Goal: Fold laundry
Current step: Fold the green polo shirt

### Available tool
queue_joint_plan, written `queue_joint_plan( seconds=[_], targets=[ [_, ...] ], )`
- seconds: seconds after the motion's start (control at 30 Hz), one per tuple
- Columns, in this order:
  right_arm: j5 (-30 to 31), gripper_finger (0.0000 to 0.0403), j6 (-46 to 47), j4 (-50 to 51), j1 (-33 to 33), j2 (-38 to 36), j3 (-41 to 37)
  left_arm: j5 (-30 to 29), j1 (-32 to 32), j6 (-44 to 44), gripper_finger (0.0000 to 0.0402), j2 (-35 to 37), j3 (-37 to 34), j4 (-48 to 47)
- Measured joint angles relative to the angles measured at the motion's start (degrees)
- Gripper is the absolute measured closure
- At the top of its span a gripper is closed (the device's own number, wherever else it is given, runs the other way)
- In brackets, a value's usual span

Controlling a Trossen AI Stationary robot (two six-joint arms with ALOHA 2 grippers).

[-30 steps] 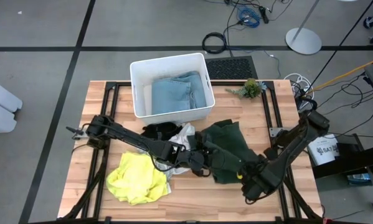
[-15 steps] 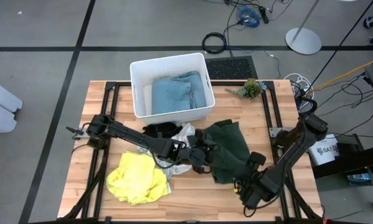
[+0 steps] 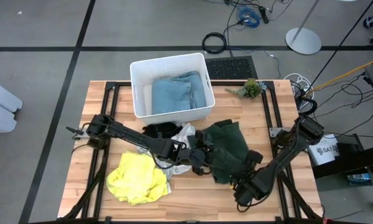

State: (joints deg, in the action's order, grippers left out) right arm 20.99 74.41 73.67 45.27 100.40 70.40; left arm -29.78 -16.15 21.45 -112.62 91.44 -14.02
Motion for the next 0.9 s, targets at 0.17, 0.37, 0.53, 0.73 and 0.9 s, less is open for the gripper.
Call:
queue_joint_plan(
  seconds=[0.17, 0.37, 0.53, 0.73, 0.9],
  targets=[
    [-0.89, 0.0241, 2.91, 4.23, -1.26, 0.00, -1.50, 0.00, -0.25, -0.07, 0.0385, 0.00, 0.00, -0.01],
    [2.17, 0.0389, 3.22, 8.70, -1.71, -1.55, -1.42, -0.22, 0.05, 1.41, 0.0385, 0.00, 0.00, 0.47],
    [3.67, 0.0401, 15.94, 16.31, -2.13, -2.63, -1.71, -4.47, 2.30, 12.90, 0.0385, 0.27, -0.02, 8.08],
    [0.00, 0.0402, 34.93, 15.98, 1.40, -3.67, -3.07, 5.38, 3.31, 10.38, 0.0385, 1.00, 1.86, 8.60],
    [-6.38, 0.0403, 48.66, 15.81, 7.12, -3.50, -6.21, 11.83, 1.79, 5.61, 0.0385, -2.91, 0.92, 7.31]
  ],
)
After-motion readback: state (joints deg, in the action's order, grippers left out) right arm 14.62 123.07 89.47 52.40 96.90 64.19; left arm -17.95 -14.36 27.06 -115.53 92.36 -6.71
